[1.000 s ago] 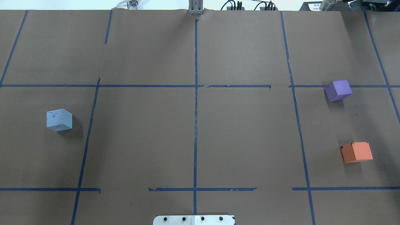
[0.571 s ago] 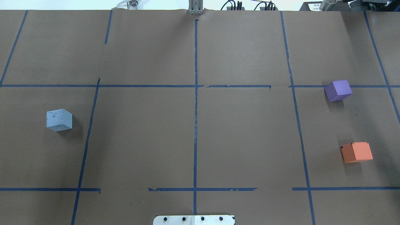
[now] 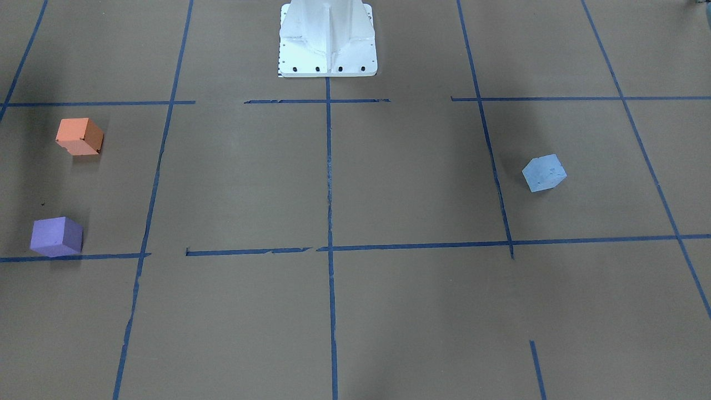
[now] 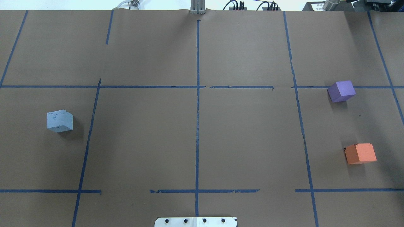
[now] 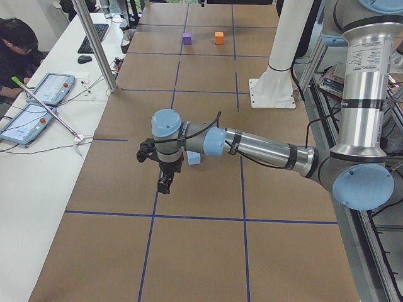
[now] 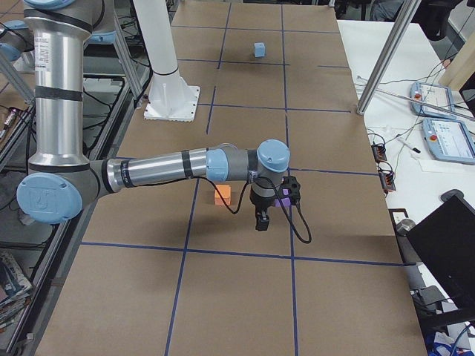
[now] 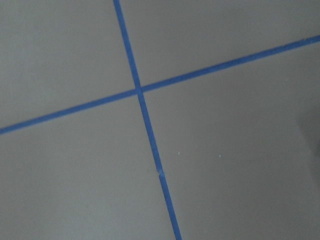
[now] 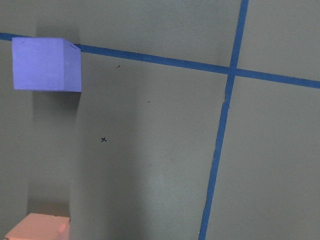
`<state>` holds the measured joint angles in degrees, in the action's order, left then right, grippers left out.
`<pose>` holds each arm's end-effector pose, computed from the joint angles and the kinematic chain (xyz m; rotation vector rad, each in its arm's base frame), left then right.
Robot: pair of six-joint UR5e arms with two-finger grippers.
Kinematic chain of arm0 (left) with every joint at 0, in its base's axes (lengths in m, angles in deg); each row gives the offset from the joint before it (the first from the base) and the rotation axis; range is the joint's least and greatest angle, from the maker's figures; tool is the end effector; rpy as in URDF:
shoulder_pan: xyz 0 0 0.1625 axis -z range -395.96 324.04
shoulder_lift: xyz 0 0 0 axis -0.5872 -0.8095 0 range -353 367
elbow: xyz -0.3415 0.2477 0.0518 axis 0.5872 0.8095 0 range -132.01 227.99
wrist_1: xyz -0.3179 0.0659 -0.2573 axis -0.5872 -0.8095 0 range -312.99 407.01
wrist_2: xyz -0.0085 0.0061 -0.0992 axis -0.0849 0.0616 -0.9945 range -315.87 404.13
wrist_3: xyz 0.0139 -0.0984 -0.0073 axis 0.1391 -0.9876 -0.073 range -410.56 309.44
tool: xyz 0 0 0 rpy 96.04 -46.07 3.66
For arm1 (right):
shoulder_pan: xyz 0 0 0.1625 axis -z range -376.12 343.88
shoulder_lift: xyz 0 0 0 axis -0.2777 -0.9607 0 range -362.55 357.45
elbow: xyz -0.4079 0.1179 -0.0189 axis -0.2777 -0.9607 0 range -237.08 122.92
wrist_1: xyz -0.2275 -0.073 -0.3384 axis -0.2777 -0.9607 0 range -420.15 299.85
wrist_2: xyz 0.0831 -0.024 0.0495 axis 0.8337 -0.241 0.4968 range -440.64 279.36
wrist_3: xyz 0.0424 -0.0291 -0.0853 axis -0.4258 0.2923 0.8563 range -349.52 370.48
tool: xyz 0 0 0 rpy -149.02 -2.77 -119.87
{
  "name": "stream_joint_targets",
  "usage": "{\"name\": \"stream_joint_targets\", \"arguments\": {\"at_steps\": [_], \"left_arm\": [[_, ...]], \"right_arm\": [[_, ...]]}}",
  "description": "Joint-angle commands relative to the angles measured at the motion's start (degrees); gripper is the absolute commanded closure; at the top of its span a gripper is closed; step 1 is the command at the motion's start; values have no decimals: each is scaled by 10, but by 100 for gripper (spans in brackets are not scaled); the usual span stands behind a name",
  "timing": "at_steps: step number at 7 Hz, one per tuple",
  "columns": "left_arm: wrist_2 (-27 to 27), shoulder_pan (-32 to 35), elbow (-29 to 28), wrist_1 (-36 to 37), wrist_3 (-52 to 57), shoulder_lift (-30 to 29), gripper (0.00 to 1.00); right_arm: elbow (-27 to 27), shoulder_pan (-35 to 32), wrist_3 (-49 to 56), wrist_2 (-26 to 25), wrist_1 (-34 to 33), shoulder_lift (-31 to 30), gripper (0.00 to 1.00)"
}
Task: Place blue block between orange and purple blocks
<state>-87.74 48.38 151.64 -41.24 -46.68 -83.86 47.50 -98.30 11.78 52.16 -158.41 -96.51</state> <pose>-0.0172 -0.5039 0.5396 0.2018 0.7326 0.2399 0.0026 -0.4634 0.5831 -0.0032 -0.7489 -0.1671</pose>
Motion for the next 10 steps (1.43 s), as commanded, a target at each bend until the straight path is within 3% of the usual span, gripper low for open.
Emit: {"name": "stream_joint_targets", "arguments": {"at_steps": [1, 3, 5, 10], "left_arm": [[-4, -85, 15, -101, -202, 1, 0], [24, -194, 15, -180, -447, 16, 0], [98, -293, 4, -267, -608, 17, 0], [122, -365, -25, -280, -646, 10, 0]], "right_arm": [[1, 0, 0, 0, 0, 0, 0], [0, 0, -1, 0, 0, 0, 0], [-1, 0, -1, 0, 0, 0, 0], [-3, 0, 0, -1, -1, -1, 0]]}}
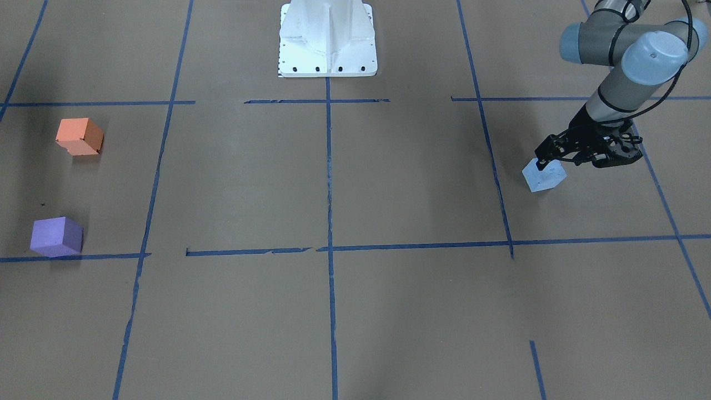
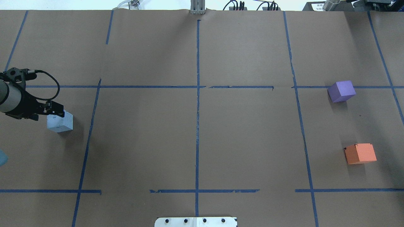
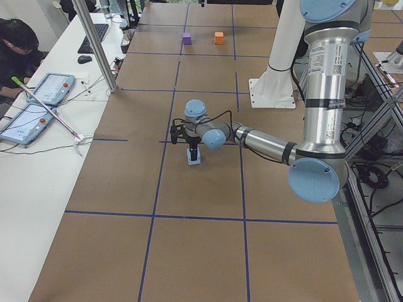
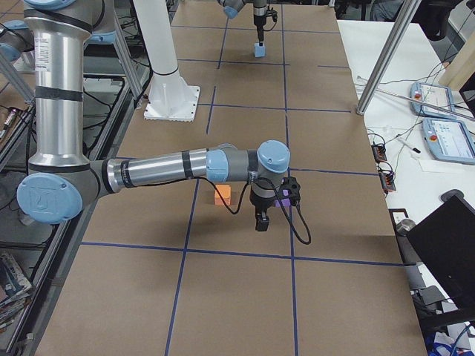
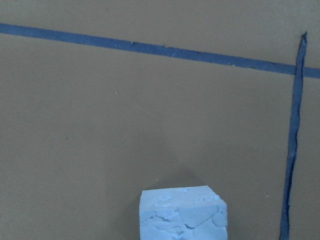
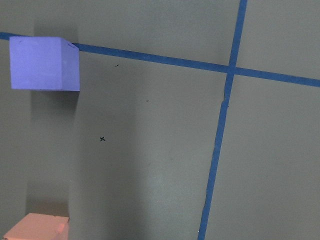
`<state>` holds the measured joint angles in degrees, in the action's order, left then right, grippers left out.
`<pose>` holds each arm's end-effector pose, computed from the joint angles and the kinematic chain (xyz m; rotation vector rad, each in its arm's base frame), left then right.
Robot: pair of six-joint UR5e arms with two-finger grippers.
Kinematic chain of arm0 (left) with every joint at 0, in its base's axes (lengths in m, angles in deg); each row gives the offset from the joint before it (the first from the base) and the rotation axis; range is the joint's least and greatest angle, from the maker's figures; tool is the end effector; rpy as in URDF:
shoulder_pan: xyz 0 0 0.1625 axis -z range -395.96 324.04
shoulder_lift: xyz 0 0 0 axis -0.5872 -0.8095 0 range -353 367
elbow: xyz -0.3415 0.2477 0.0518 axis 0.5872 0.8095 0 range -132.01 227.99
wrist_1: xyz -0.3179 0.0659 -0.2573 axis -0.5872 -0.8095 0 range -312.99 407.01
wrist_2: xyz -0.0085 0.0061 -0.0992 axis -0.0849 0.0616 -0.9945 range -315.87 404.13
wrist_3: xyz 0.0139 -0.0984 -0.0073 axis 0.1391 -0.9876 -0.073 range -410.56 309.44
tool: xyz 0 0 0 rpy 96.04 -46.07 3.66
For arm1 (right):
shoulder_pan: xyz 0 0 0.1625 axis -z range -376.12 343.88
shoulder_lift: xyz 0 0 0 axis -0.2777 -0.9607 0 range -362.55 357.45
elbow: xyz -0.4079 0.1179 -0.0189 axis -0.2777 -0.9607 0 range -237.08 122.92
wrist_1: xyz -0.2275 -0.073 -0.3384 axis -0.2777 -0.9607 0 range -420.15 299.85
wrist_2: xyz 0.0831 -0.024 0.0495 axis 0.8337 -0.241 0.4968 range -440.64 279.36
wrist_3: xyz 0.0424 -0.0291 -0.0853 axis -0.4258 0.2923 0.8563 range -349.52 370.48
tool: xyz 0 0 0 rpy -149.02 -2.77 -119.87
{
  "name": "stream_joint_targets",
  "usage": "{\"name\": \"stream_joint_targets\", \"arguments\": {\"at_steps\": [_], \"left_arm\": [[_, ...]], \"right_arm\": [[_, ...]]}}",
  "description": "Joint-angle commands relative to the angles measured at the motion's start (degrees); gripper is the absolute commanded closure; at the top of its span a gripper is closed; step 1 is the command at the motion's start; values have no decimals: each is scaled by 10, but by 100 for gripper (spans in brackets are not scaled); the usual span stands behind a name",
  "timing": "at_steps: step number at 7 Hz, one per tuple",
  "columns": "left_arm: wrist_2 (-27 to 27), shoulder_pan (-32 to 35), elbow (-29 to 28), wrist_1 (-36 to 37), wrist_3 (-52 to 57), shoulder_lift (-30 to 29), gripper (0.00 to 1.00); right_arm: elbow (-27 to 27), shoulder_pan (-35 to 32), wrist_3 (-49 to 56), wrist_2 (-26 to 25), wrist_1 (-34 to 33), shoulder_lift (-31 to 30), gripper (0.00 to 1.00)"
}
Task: Place blue block between orange and purple blocks
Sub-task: 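Lower the left gripper onto the light blue cube and close it, then carry the light blue cube with the left gripper toward the table center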
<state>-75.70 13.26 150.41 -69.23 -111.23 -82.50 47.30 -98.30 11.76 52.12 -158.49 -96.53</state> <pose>0.2709 -0.4423 0.5129 0.0239 0.8207 -0.1541 0.0026 -0.4631 0.5852 -0.0083 -0.7479 -0.1648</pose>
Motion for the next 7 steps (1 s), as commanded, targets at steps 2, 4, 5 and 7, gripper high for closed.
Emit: {"name": "stream_joint_targets", "arguments": {"at_steps": [2, 4, 5, 7], "left_arm": [[16, -39, -33, -1, 0, -6, 0], [16, -42, -43, 0, -2, -17, 35], [11, -41, -37, 6, -2, -32, 69], [16, -27, -24, 22, -1, -79, 83]], "right_arm": [[-2, 0, 1, -1, 0, -2, 0], [-3, 0, 0, -1, 0, -2, 0], [-4, 0, 1, -1, 0, -2, 0], [-4, 0, 1, -1, 0, -2, 0]]}}
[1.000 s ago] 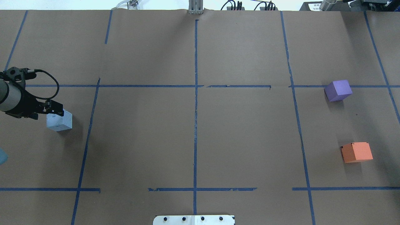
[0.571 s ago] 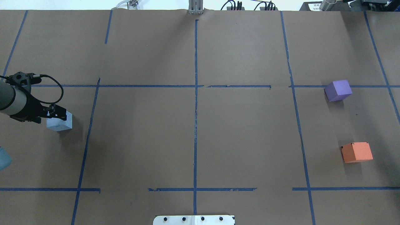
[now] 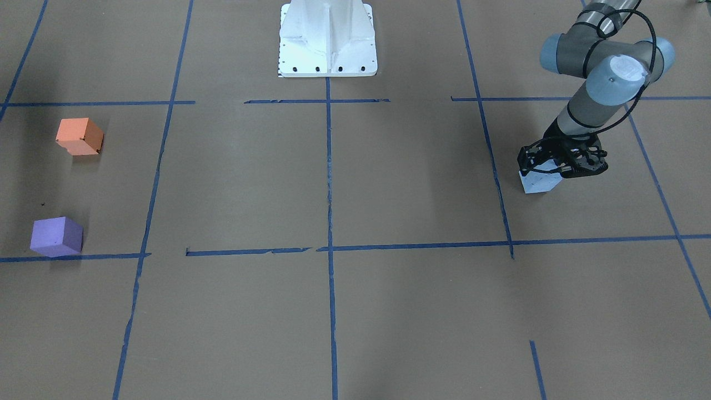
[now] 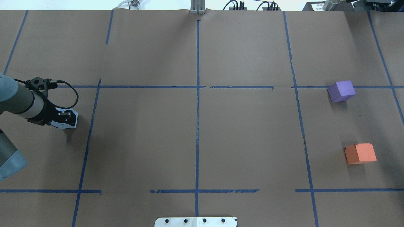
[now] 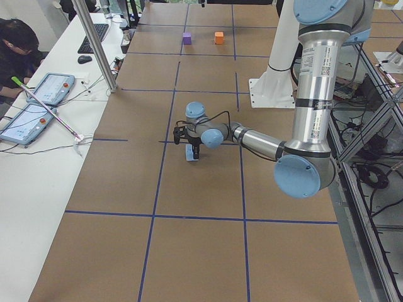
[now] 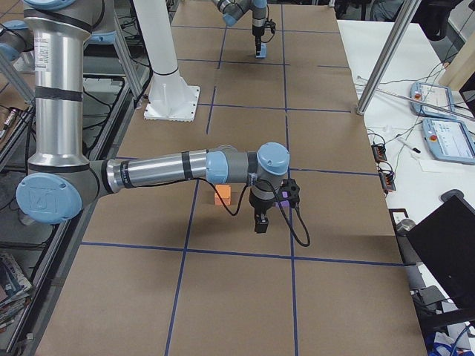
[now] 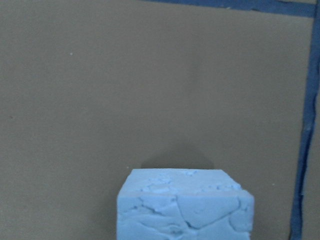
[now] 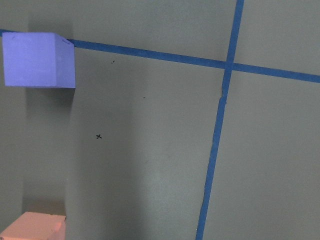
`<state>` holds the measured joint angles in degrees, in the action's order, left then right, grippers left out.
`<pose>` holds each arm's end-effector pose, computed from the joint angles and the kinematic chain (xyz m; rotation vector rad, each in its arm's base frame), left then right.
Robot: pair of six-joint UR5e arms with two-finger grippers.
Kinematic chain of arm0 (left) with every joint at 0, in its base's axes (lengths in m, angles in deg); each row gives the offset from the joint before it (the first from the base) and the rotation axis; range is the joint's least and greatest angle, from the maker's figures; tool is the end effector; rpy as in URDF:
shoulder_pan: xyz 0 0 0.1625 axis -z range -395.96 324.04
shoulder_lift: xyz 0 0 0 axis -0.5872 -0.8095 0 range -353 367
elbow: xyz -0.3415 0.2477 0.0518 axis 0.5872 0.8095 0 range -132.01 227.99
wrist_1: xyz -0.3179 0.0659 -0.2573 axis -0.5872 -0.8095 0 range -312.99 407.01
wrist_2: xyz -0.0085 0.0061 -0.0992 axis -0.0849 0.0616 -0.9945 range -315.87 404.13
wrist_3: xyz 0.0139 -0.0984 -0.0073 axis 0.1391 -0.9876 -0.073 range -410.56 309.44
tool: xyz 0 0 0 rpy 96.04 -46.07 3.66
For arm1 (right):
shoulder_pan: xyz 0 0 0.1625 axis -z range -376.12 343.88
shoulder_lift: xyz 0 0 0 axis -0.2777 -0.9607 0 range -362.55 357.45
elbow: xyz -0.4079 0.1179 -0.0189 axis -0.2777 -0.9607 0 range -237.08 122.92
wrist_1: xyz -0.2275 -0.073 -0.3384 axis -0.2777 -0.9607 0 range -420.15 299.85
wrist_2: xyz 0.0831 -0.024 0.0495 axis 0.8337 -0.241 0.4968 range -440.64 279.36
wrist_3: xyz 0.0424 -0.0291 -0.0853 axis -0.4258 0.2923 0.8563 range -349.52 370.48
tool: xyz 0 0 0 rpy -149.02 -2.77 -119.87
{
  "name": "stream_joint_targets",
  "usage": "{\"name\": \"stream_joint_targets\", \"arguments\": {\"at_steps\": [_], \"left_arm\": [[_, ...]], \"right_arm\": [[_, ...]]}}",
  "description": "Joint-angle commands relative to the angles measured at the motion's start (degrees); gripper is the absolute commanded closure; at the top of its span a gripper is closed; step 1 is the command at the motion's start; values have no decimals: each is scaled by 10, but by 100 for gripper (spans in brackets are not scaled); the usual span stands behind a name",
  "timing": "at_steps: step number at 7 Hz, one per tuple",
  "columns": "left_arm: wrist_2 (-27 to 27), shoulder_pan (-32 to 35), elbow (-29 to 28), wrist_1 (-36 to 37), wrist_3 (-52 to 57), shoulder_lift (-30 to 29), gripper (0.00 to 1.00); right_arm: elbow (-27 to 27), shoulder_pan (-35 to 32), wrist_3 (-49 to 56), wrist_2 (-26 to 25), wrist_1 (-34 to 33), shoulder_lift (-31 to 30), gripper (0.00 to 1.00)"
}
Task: Place blue block between orange and purple blocks
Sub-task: 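Carry the light blue cube with the left gripper toward the table center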
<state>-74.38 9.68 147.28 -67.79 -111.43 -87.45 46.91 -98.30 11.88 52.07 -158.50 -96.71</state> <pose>0.3208 -0.4507 0.4995 0.0195 0.8132 -0.1047 0.0029 -0.4618 0.5900 -0.0171 -0.7465 -0.1630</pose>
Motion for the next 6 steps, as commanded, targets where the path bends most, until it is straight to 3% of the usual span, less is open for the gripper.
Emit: {"name": "stream_joint_targets", "arguments": {"at_steps": [1, 3, 4, 6], "left_arm": [[3, 9, 13, 12, 0, -81, 83], [5, -32, 15, 161, -23, -234, 81], [41, -79, 12, 220, -71, -298, 81], [114, -150, -43, 224, -142, -398, 81]], "right_arm": [[0, 0, 0, 0, 0, -1, 0], [0, 0, -1, -1, 0, -2, 0], [0, 0, -2, -1, 0, -2, 0], [0, 0, -3, -1, 0, -2, 0]]}}
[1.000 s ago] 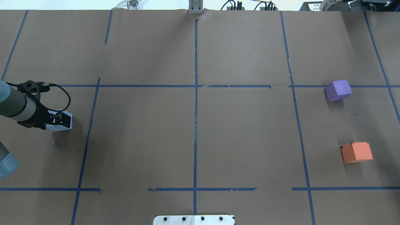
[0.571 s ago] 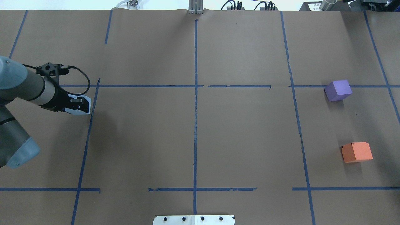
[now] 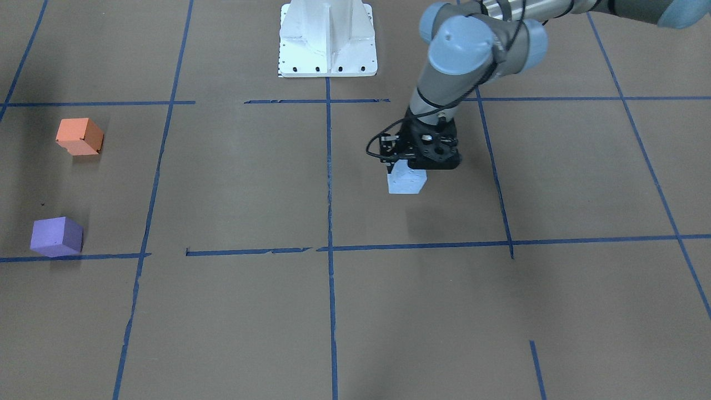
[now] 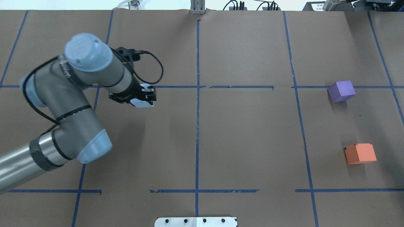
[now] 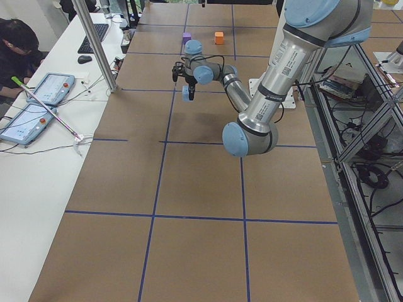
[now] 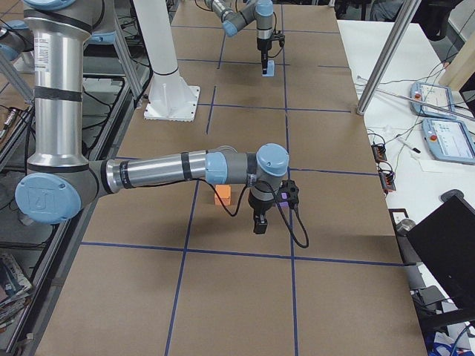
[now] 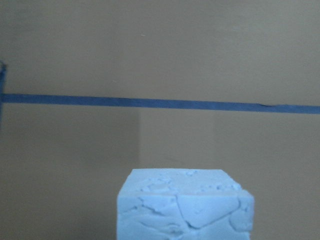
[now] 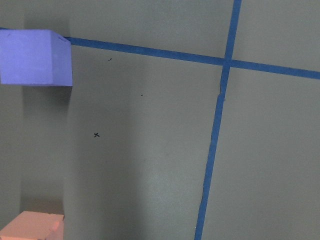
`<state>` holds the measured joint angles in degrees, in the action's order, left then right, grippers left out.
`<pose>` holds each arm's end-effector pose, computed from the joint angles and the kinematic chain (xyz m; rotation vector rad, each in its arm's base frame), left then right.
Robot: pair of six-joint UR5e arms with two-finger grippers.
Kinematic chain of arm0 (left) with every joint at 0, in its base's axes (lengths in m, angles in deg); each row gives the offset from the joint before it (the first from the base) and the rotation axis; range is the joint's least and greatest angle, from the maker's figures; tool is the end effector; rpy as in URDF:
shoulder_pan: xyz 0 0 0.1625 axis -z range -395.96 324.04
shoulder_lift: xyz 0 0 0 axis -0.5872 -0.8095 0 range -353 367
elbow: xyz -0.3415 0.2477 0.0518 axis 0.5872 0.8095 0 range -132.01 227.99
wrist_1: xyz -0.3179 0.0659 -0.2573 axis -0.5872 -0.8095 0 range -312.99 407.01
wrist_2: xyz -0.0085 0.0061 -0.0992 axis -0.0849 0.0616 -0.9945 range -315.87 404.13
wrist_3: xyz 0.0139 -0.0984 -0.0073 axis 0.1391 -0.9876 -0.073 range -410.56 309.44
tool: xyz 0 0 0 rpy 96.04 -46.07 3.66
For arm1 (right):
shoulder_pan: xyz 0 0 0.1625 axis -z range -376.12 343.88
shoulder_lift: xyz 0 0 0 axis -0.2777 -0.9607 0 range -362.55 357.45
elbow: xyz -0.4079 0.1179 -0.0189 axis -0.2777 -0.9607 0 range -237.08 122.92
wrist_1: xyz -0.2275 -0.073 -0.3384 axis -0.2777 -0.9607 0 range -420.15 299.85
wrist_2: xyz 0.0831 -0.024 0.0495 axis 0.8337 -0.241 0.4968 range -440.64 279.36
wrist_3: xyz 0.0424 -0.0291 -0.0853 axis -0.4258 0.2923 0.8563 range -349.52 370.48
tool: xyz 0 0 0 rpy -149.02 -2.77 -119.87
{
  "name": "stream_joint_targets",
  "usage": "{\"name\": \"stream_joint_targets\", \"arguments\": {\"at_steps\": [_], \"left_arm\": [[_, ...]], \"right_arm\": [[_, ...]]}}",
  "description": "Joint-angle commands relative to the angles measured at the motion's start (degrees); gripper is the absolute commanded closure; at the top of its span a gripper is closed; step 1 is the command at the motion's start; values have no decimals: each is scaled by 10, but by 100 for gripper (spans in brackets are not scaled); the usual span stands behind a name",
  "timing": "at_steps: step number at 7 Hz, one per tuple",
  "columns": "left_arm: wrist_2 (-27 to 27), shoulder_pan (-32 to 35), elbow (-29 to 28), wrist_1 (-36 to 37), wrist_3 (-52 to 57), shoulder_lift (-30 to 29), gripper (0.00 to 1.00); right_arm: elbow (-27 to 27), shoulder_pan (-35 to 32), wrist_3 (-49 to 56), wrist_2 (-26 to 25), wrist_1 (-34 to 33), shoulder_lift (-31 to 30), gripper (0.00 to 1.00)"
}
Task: Place blue block between orange and purple blocks
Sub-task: 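Carry the light blue cube with the left gripper toward the table center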
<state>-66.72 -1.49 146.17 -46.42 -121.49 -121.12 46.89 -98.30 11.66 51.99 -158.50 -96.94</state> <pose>0.4961 -0.4593 0.1974 0.0822 0.9189 -0.0915 0.0032 -0.4601 0.5921 -0.0226 -0.7448 -0.1578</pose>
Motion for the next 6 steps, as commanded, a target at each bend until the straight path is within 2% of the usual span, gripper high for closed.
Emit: {"name": "stream_joint_targets", "arguments": {"at_steps": [1, 2, 3, 6], "left_arm": [[74, -76, -103, 11, -75, -137, 81], [96, -101, -182, 10, -99, -206, 81], [98, -112, -219, 10, -104, -240, 81], [99, -107, -227, 11, -72, -203, 81]], "right_arm": [[0, 0, 0, 0, 0, 0, 0], [0, 0, 0, 0, 0, 0, 0], [0, 0, 0, 0, 0, 1, 0], [0, 0, 0, 1, 0, 1, 0]]}}
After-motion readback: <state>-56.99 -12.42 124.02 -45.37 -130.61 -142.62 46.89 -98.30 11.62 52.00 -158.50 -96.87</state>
